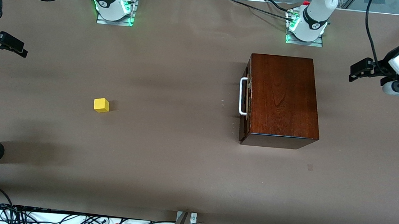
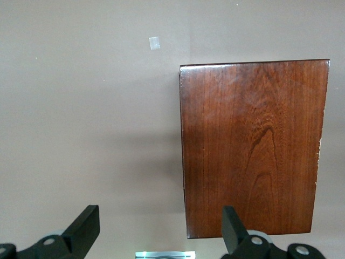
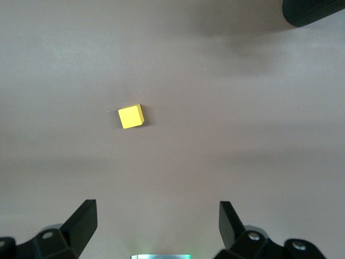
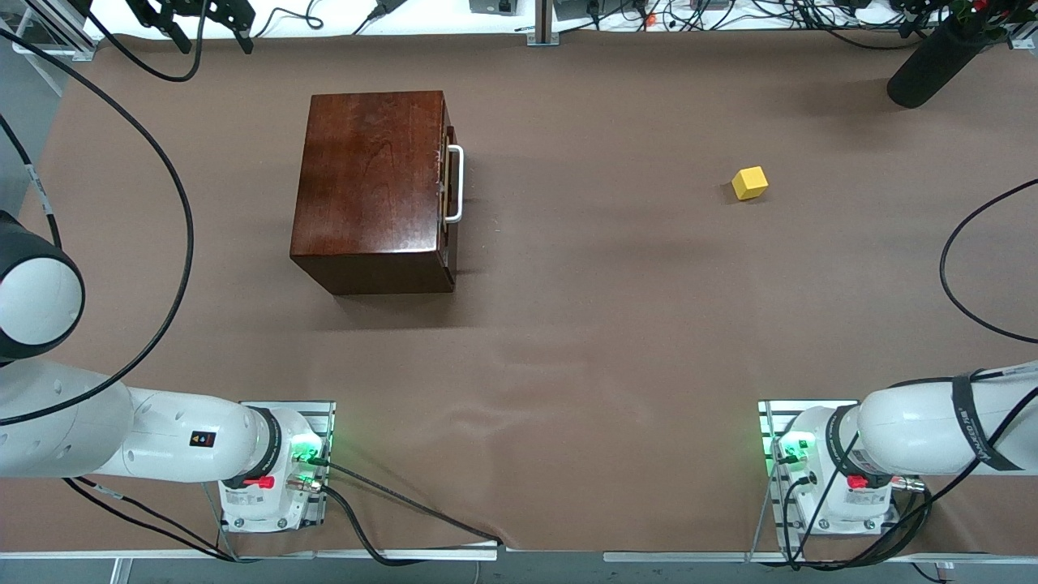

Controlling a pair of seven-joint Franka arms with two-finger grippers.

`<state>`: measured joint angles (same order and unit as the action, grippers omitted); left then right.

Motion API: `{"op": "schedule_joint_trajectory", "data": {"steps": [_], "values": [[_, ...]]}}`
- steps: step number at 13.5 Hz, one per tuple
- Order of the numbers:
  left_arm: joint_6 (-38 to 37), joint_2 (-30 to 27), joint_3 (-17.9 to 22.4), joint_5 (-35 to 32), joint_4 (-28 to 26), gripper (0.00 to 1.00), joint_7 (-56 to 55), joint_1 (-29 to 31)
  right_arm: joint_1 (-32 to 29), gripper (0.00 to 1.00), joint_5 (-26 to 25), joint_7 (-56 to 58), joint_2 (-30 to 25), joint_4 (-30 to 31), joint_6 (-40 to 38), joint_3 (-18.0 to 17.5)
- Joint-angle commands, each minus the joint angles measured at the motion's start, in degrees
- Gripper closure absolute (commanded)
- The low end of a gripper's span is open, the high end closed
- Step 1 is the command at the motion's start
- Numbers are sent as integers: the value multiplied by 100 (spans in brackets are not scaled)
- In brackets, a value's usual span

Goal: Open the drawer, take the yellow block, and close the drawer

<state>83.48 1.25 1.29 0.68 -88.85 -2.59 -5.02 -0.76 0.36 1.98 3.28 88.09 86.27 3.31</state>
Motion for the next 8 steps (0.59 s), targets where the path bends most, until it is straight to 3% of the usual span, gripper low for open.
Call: {"op": "schedule_joint_trajectory", "data": {"steps": [1, 8], "values": [[107, -143, 73, 134, -159, 0, 154, -43, -56, 0, -45, 22, -73, 59, -40, -32], [107, -90, 21, 72, -123, 0, 145, -43, -56, 0, -45, 40, -73, 59, -40, -5]]}}
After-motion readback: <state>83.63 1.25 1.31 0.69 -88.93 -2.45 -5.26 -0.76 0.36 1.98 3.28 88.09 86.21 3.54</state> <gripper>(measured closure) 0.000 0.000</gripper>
